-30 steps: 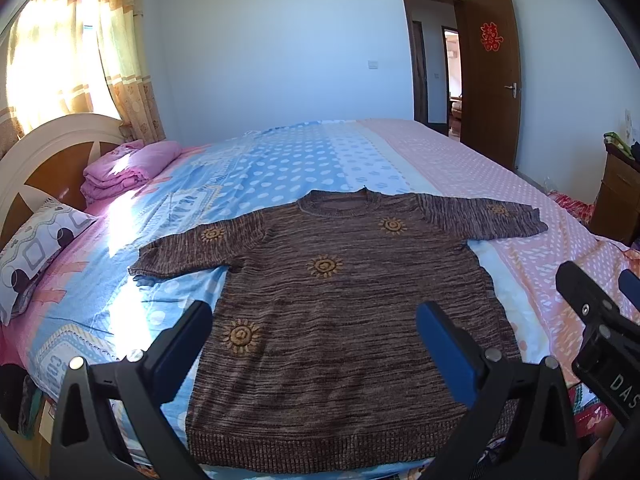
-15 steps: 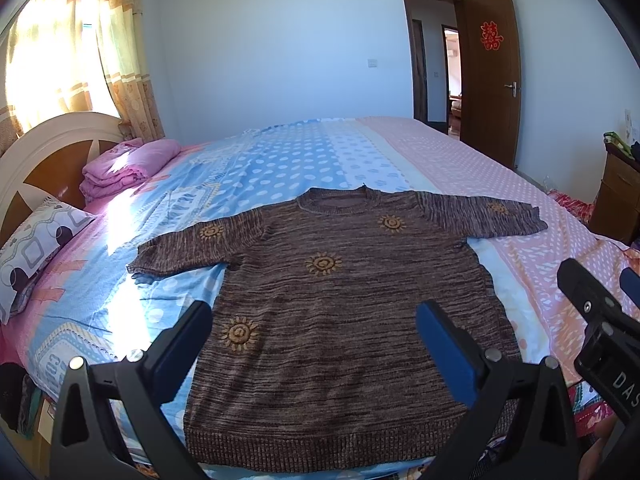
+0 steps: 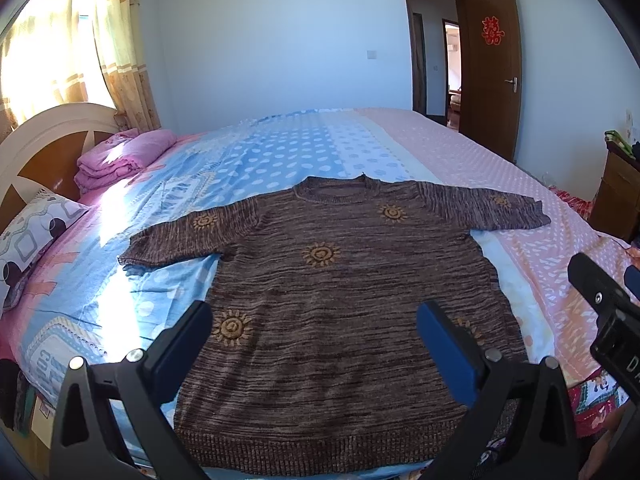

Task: Fold small clothes
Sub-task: 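Grasp the sweater sleeve with the right gripper and fold it across the body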

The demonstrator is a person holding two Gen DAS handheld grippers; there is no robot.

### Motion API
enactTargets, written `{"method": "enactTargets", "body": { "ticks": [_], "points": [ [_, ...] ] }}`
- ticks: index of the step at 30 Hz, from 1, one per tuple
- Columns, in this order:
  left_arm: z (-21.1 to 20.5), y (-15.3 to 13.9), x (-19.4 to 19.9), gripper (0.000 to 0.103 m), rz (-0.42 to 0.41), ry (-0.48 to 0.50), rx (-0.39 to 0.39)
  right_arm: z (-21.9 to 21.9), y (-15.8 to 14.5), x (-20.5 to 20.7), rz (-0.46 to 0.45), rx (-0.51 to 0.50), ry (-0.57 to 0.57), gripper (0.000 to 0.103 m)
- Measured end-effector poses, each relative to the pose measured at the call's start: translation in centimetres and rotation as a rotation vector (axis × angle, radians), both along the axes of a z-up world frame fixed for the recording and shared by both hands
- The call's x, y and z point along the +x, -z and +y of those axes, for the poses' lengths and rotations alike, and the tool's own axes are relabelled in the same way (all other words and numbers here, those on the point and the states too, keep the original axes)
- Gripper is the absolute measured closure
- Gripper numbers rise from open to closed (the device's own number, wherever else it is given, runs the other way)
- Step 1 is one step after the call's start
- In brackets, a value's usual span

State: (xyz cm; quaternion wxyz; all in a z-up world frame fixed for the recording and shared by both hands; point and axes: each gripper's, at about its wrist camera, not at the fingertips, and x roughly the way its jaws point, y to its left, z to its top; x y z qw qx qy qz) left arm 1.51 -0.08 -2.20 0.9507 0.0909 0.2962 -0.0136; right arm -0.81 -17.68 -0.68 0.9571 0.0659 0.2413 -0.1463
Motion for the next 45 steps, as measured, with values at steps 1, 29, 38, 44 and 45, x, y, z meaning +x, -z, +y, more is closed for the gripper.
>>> {"method": "enactTargets", "body": {
  "ticks": [1,29,38,44,45],
  "points": [
    [0.1,0.3,0.4,0.000,0.005,0.001,0.013,-0.4,0.3,0.4,0.011,0.002,0.007,0.001],
    [10.2,7.1,20.4,0.000,0.116,-0.276,0.021,-30.3,5.0,21.8,0.116,0.437,0.248,0.043],
    [10.7,10.3,22.2,0.000,0.199,-0.293,-0.027,-32.7,9.3,26.9,0.185,0.438,0.275,0.043],
    [10.5,11.2,23.2,0.000,0.254,-0.295,-0.037,-31.4,9.5,29.0,0.300,0.222,0.264,0.064],
    [10.5,11.1,23.0,0.000,0.252,-0.295,-0.046,-31.3,9.4,29.1,0.309,0.207,0.248,0.074]
  ]
}}
